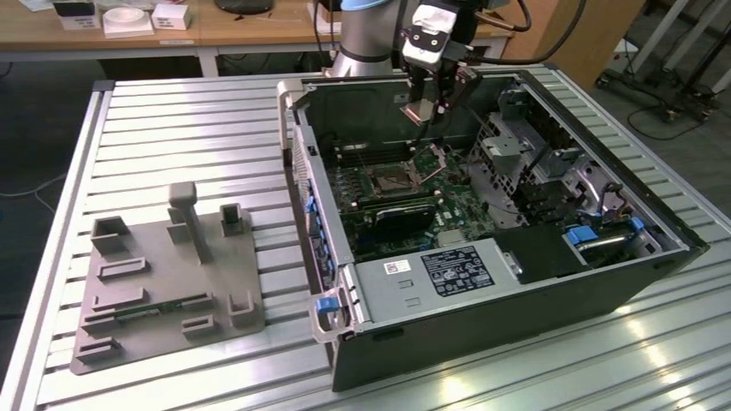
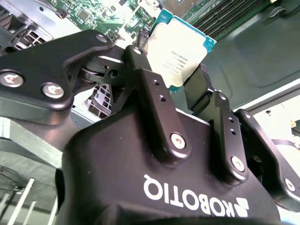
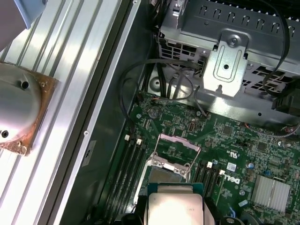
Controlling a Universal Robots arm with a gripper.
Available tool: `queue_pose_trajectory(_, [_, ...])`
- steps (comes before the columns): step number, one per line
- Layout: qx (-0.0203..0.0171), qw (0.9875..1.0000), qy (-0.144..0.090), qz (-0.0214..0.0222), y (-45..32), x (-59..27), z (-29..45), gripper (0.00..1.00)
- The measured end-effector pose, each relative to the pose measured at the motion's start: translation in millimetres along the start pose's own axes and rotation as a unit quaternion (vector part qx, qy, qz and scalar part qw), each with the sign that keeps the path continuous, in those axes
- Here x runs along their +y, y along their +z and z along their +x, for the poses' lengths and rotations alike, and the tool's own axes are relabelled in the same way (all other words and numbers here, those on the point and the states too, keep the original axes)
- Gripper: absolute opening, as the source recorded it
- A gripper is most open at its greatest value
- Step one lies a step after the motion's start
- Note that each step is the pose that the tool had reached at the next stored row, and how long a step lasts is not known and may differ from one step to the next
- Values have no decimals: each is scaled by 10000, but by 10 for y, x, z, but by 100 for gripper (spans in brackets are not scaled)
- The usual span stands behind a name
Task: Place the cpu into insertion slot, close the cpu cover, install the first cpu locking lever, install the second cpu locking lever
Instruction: 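Place the cpu into insertion slot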
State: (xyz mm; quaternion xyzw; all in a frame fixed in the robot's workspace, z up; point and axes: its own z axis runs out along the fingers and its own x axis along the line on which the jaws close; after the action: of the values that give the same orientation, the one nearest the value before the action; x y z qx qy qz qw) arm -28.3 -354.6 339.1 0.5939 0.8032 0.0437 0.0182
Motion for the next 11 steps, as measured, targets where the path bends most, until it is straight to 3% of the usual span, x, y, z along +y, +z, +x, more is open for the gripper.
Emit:
queue_pose_trajectory(5, [-30,9995,326,-6,26,-3,-1,54])
queue_pose_trajectory(11, [-33,9994,350,-7,33,-4,-1,54])
